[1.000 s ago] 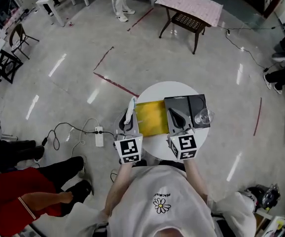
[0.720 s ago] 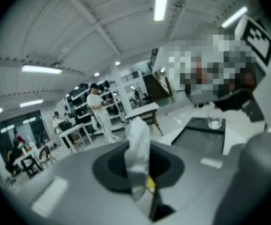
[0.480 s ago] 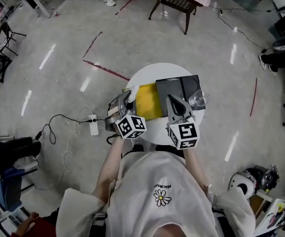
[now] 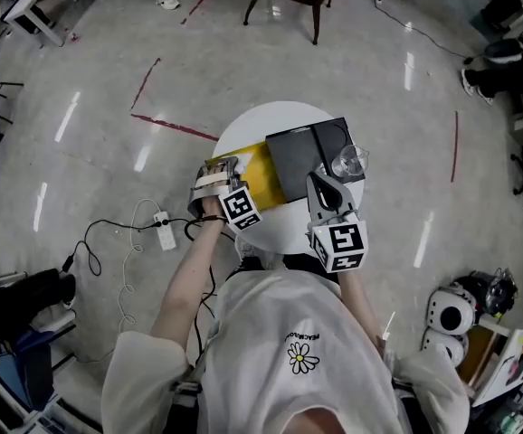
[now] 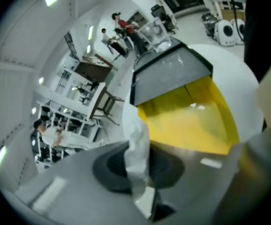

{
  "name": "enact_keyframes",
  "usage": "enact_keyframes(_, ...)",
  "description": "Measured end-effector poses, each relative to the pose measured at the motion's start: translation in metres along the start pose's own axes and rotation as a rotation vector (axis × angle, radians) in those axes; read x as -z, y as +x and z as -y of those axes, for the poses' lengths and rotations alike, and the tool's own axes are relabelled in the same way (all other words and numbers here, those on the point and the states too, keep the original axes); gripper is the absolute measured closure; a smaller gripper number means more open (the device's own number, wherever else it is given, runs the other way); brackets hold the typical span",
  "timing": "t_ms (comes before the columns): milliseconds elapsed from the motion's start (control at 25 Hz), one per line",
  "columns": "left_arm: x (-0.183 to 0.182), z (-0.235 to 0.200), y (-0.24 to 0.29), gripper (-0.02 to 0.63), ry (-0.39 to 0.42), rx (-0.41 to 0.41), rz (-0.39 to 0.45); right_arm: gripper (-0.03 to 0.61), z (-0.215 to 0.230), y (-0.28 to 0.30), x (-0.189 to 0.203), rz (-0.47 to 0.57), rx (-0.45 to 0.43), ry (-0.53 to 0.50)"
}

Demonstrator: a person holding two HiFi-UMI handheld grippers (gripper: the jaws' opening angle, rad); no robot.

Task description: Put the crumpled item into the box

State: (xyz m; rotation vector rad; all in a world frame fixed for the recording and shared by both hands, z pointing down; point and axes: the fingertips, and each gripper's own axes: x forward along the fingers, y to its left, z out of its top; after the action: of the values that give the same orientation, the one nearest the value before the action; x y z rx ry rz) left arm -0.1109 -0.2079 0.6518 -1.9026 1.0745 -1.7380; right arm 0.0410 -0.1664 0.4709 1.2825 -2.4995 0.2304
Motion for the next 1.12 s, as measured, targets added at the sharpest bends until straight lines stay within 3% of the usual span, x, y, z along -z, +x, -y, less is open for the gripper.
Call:
enact_keyframes(120, -0.002, 0.01, 0.016, 0.569, 0.045, 0.044, -0.028, 0.578, 0.008, -0.008, 0.007, -0.018, 0.032, 0.014)
enact_keyframes(480, -0.013, 0.045, 0.047, 0.563, 0.078, 0.208, -0.047, 0.578, 0.021, -0.026, 0.03, -0.069, 0.105, 0.046)
enact_keyframes(680, -0.027, 0.065, 0.046, 0.492, -0.011, 0.384, -0.007, 0.578, 0.027, -0.032, 0.035, -0.083, 0.126, 0.06)
enact_keyframes(1120, -0.028, 0.074, 0.041, 0.422, -0.042, 0.497, 0.001, 0.578, 0.02, -0.024, 0.036, -0.091, 0.096, 0.031)
